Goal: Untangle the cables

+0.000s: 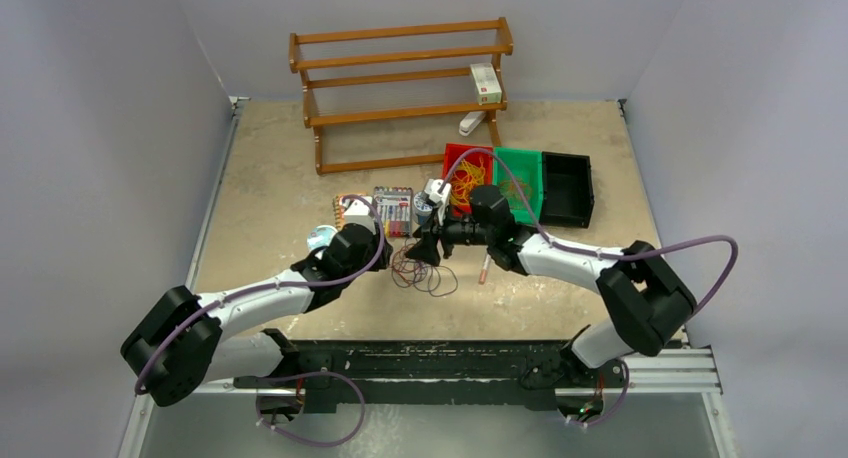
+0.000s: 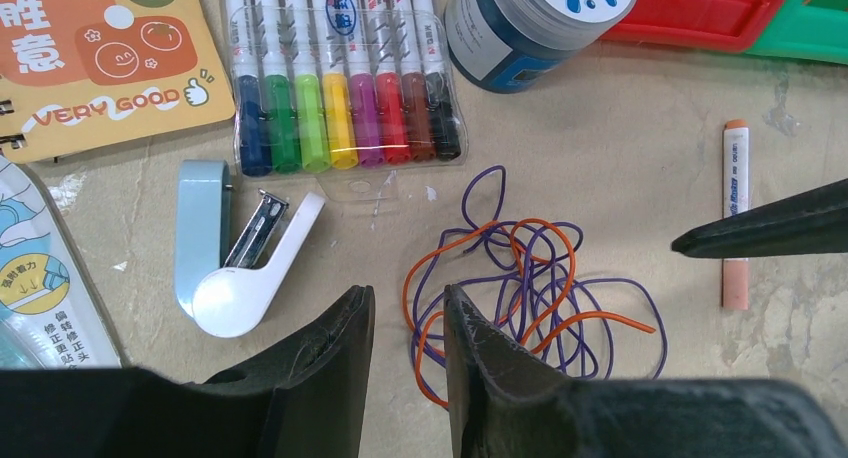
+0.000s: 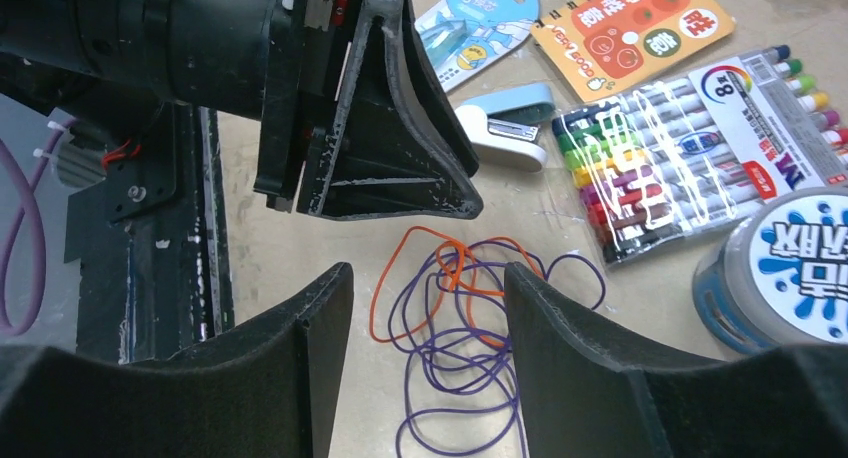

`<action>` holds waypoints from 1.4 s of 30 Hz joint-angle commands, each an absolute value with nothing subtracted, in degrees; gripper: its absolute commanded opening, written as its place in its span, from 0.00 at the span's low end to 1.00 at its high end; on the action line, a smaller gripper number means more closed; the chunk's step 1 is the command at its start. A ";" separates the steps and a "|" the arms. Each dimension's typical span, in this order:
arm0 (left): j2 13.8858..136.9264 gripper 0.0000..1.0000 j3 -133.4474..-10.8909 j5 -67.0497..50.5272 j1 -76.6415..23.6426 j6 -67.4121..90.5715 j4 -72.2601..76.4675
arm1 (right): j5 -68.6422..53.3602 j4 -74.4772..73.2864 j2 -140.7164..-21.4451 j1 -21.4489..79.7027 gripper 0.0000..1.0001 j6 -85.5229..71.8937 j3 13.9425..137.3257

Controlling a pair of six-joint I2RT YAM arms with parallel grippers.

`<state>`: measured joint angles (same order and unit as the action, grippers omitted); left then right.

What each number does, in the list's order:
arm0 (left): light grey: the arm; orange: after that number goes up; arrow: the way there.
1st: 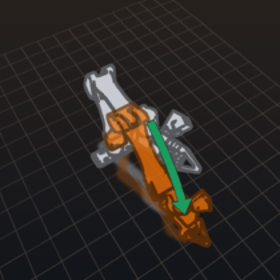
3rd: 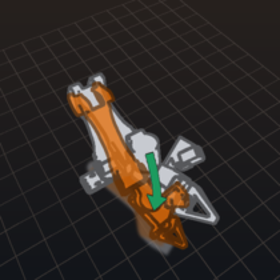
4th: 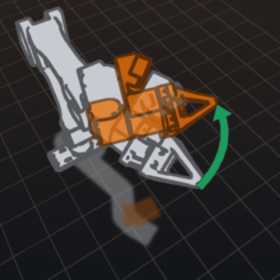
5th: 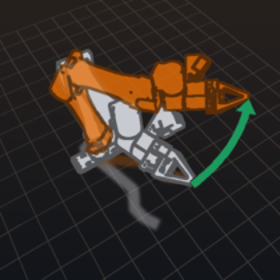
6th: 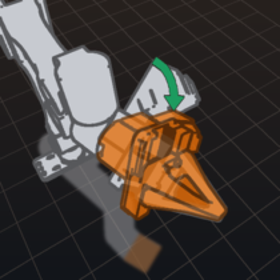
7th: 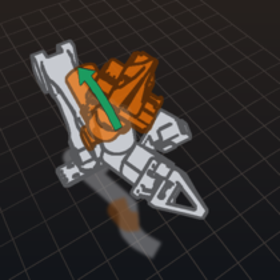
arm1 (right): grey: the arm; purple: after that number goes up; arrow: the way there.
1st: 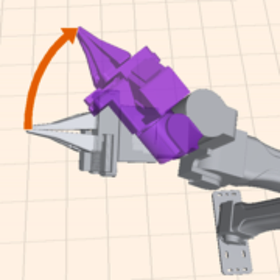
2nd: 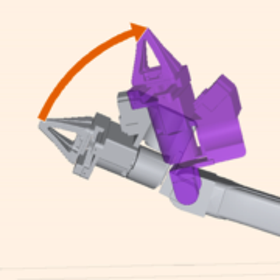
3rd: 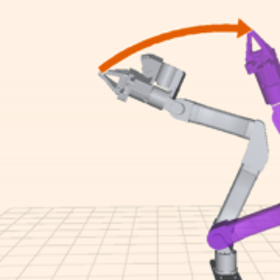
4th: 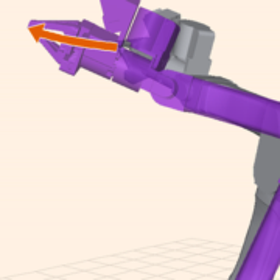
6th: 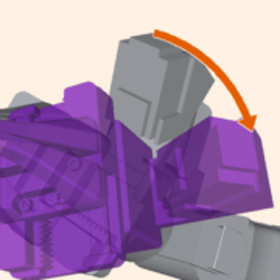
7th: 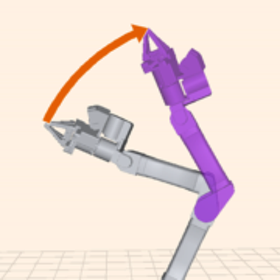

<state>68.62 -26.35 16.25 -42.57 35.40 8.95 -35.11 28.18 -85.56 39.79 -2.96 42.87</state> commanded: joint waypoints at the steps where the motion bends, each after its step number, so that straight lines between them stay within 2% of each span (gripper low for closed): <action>1: 68.44 0.30 -26.98 17.31 -42.80 36.34 11.14 | -35.33 32.54 -87.57 40.81 0.61 -2.27 44.87; 9: 68.23 0.30 -26.92 17.67 -42.76 36.39 11.21 | -36.17 32.94 -92.22 41.22 0.62 -2.11 47.46; 13: 68.29 0.30 -27.00 17.72 -42.73 36.16 11.03 | -36.81 34.16 -93.74 41.31 0.55 -2.73 48.42; 16: 68.07 0.30 -26.98 17.85 -42.71 36.11 10.90 | -37.14 35.02 -94.44 41.31 0.44 -3.28 48.98; 21: 68.00 0.30 -26.98 18.06 -42.76 35.95 10.94 | -36.82 34.92 -94.77 41.42 0.14 -3.60 49.24; 25: 67.76 0.30 -26.82 18.11 -42.72 35.85 10.96 | -35.65 33.81 -93.47 41.40 0.01 -3.43 49.29; 26: 67.55 0.30 -26.75 18.12 -42.77 35.78 11.06 | -35.21 33.43 -92.92 41.40 0.00 -3.43 49.25; 35: 64.80 0.35 -25.49 18.30 -42.69 35.86 12.26 | -31.56 27.81 -86.85 41.31 0.00 -2.95 50.80; 36: 64.46 0.35 -25.27 18.35 -42.72 35.86 12.52 | -31.41 26.82 -86.67 41.31 0.04 -2.42 51.36; 40: 64.07 0.36 -24.99 18.54 -42.71 35.94 12.49 | -34.04 18.55 -88.83 41.31 0.32 2.25 54.86; 42: 64.18 0.36 -24.99 18.54 -42.69 35.94 12.52 | -35.70 12.79 -90.97 41.31 0.40 5.71 59.43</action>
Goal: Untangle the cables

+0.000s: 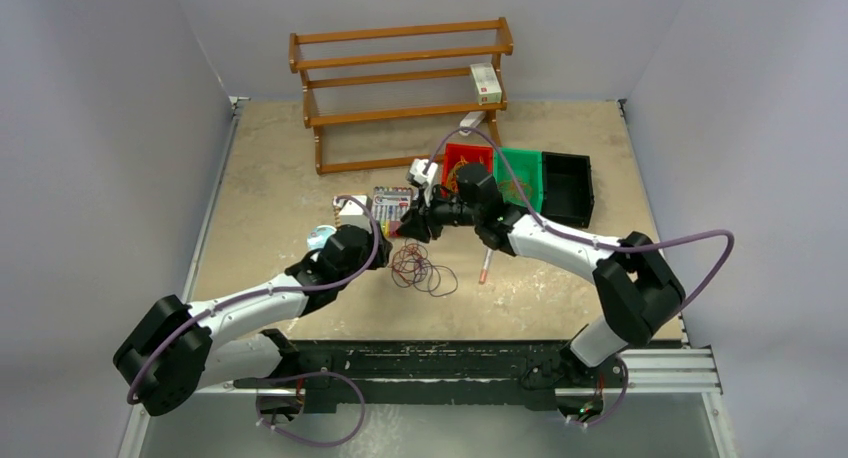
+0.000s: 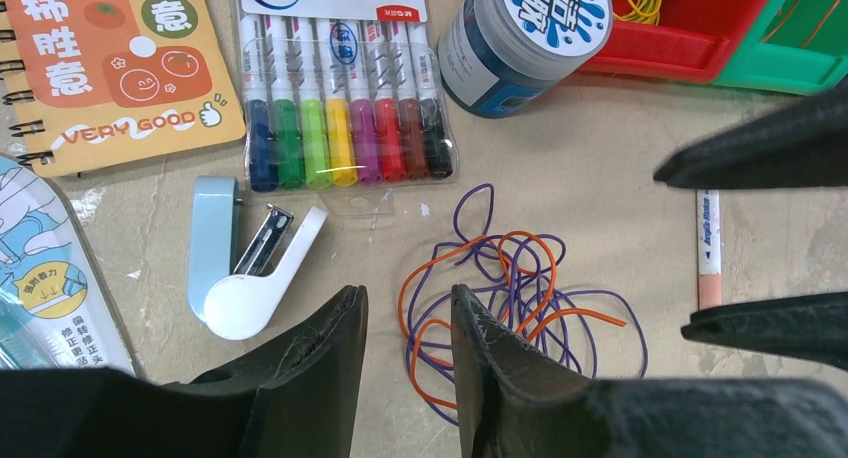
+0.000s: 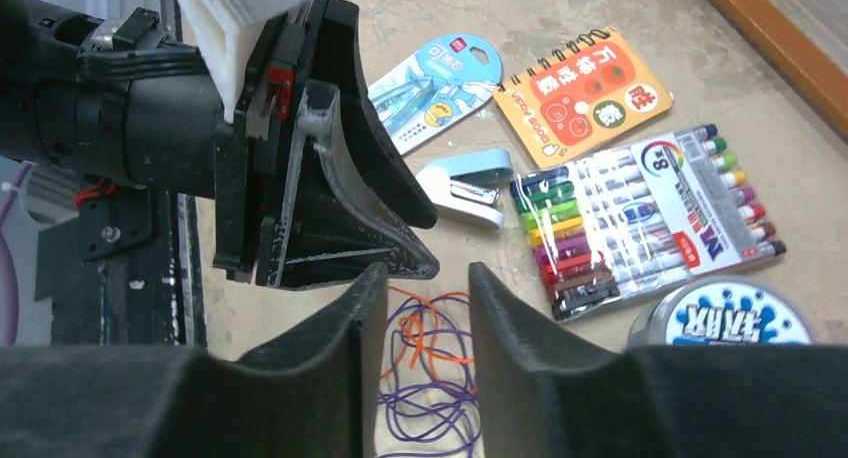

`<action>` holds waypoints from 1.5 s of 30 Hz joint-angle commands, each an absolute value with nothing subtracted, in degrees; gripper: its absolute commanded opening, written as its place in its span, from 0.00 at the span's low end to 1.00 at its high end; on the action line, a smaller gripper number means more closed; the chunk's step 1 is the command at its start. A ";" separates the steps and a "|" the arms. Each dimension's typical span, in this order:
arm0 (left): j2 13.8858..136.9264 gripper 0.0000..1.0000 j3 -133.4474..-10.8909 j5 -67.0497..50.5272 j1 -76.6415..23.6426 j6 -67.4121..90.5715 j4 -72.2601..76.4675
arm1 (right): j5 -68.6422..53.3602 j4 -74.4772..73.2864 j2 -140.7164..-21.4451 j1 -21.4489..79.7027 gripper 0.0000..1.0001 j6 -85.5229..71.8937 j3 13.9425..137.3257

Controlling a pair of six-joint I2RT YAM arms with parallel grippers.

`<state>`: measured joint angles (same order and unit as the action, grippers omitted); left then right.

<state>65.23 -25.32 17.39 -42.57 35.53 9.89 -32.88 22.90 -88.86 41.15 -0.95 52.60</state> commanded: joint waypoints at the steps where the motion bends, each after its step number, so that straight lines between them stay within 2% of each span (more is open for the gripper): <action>1: 64.31 0.36 -25.01 18.54 -42.69 35.95 12.51 | -36.21 11.33 -91.94 41.31 0.42 6.77 60.28; 6: 64.50 0.36 -24.92 18.99 -42.71 35.90 12.14 | -36.90 11.78 -94.50 41.31 0.50 7.08 60.97; 10: 64.00 0.36 -24.54 19.63 -42.71 36.15 11.83 | -37.87 12.94 -96.32 41.32 0.52 6.21 61.09; 23: 63.80 0.36 -24.18 20.21 -42.71 36.21 11.61 | -39.68 11.96 -99.56 41.31 0.46 6.44 61.61; 35: 63.98 0.36 -24.16 20.19 -42.66 36.31 11.71 | -40.25 11.09 -100.72 41.31 0.28 6.59 62.04; 39: 64.06 0.36 -24.09 20.21 -42.67 36.39 11.78 | -40.36 10.84 -100.79 41.31 0.15 6.77 62.24; 42: 64.00 0.35 -24.09 20.19 -42.71 36.27 11.78 | -40.47 10.64 -100.49 41.37 0.01 6.85 62.27; 45: 63.76 0.35 -24.17 20.06 -42.71 36.30 11.92 | -40.82 10.73 -98.99 41.31 0.00 6.03 61.95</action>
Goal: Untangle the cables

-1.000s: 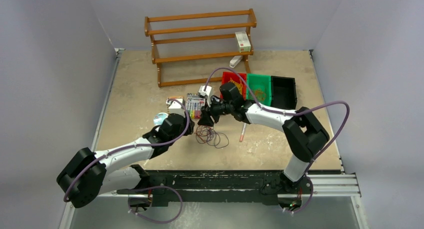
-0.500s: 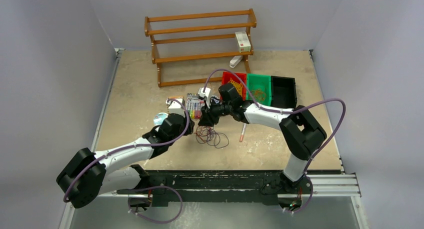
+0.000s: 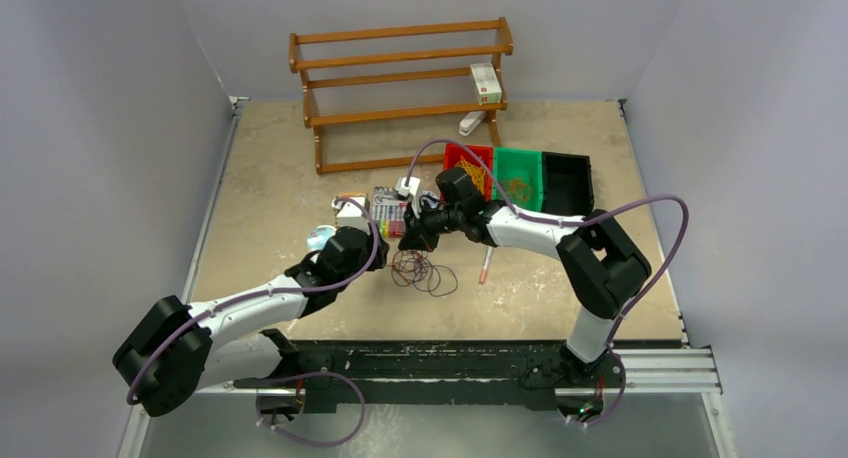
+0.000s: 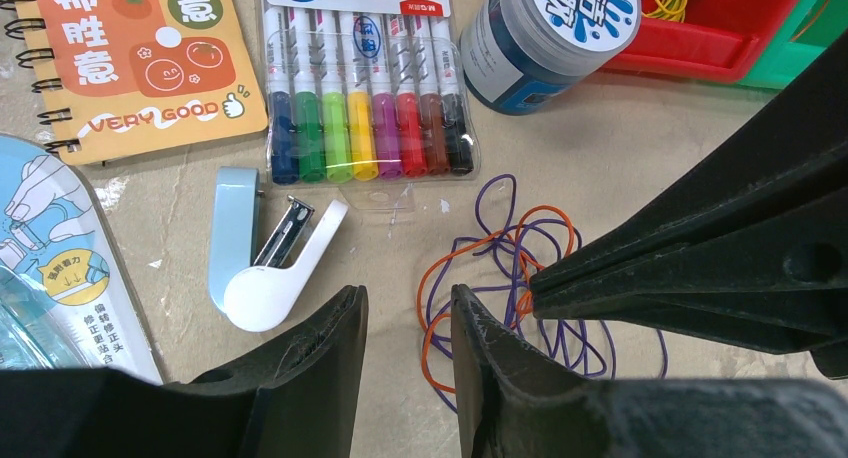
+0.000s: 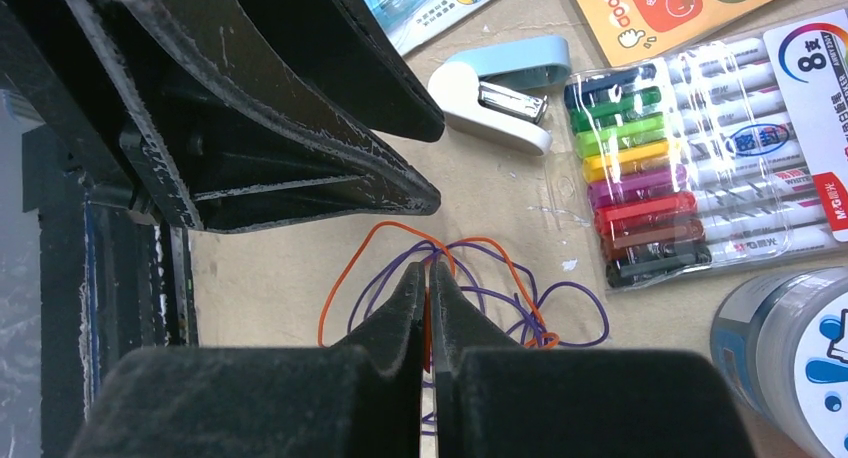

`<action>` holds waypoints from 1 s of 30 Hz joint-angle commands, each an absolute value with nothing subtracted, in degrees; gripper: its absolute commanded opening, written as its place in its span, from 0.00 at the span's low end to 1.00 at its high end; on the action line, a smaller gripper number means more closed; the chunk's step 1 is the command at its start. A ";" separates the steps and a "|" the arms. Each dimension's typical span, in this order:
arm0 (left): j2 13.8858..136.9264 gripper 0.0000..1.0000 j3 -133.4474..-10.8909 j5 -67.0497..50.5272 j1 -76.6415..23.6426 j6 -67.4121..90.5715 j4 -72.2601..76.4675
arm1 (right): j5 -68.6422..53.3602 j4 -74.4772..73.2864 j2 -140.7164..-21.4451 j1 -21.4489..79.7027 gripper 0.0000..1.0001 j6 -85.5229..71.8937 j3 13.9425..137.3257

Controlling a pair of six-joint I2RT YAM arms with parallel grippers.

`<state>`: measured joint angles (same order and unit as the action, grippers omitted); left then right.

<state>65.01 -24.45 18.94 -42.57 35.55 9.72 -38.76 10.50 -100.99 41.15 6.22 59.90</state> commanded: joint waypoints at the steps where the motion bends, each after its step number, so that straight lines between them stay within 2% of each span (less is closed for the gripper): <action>1: 63.57 0.36 -24.09 20.03 -42.65 36.18 12.08 | -40.61 11.28 -98.14 41.32 0.00 4.95 61.65; 7: 58.13 0.53 -21.61 17.74 -42.71 34.94 17.55 | -32.45 13.56 -93.87 40.02 0.00 -2.52 61.84; 10: 54.20 0.57 -20.64 17.94 -42.71 34.11 19.85 | -30.04 13.60 -92.32 39.28 0.00 -6.89 62.68; 19: 50.02 0.57 -20.33 14.05 -42.64 30.75 25.34 | -25.55 13.58 -89.54 38.94 0.00 -18.90 65.64; 30: 58.65 0.55 -23.23 11.07 -42.71 28.17 32.63 | -29.16 13.23 -89.03 38.85 0.00 -23.72 68.06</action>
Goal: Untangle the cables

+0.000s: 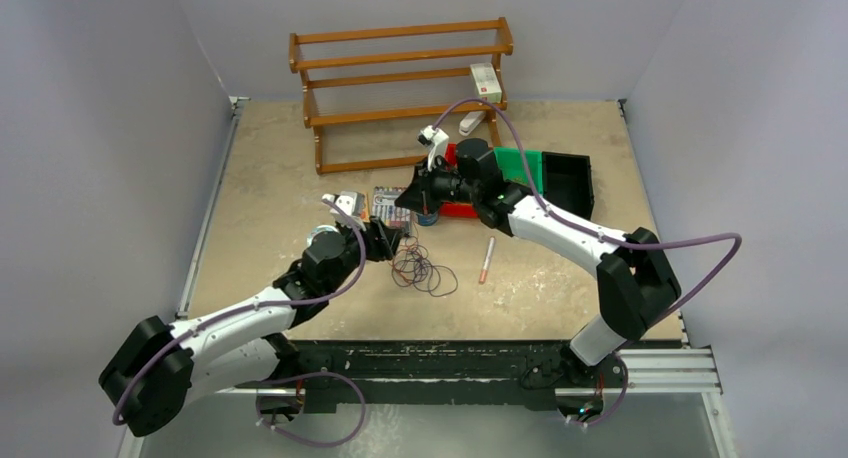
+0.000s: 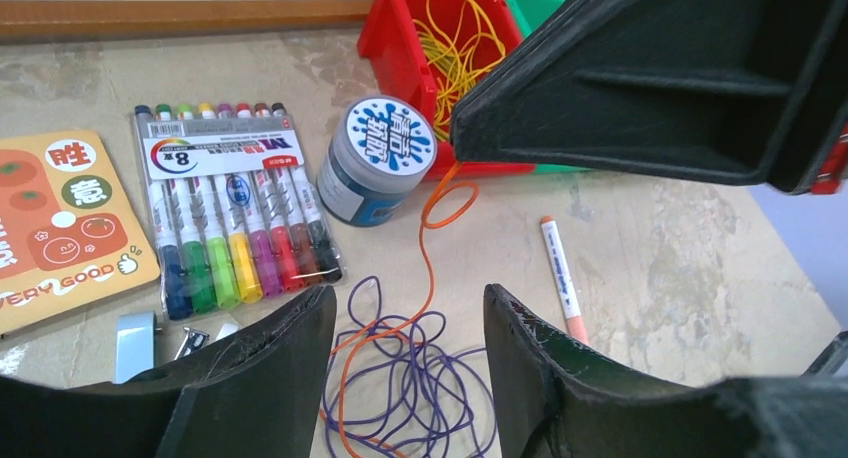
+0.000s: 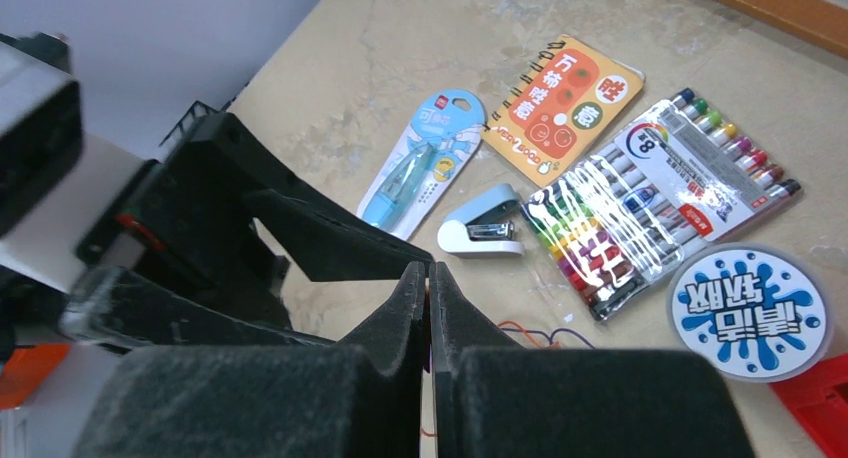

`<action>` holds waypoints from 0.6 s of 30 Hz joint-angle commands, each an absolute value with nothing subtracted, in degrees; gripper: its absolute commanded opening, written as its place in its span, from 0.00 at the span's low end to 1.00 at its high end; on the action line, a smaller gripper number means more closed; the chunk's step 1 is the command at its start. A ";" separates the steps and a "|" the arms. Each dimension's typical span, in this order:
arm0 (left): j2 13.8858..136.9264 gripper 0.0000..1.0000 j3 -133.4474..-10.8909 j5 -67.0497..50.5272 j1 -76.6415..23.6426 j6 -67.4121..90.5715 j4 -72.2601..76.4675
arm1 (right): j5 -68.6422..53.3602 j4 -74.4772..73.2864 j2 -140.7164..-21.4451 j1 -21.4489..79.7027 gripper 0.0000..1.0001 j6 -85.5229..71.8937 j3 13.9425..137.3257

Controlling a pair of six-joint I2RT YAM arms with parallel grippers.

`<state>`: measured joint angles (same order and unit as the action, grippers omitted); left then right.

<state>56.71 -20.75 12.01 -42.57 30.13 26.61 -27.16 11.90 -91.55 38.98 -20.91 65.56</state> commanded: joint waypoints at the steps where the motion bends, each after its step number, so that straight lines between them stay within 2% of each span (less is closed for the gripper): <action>1: 59.23 0.55 -23.35 11.36 -42.68 28.21 33.08 | -29.35 12.96 -88.81 38.85 0.00 -23.71 68.23; 13: 60.57 0.54 -25.97 12.76 -42.54 27.61 36.47 | -31.58 11.39 -87.38 38.85 0.00 -24.19 68.54; 18: 62.02 0.43 -26.96 12.29 -41.35 27.81 37.29 | -32.08 11.35 -86.94 38.88 0.00 -24.26 68.42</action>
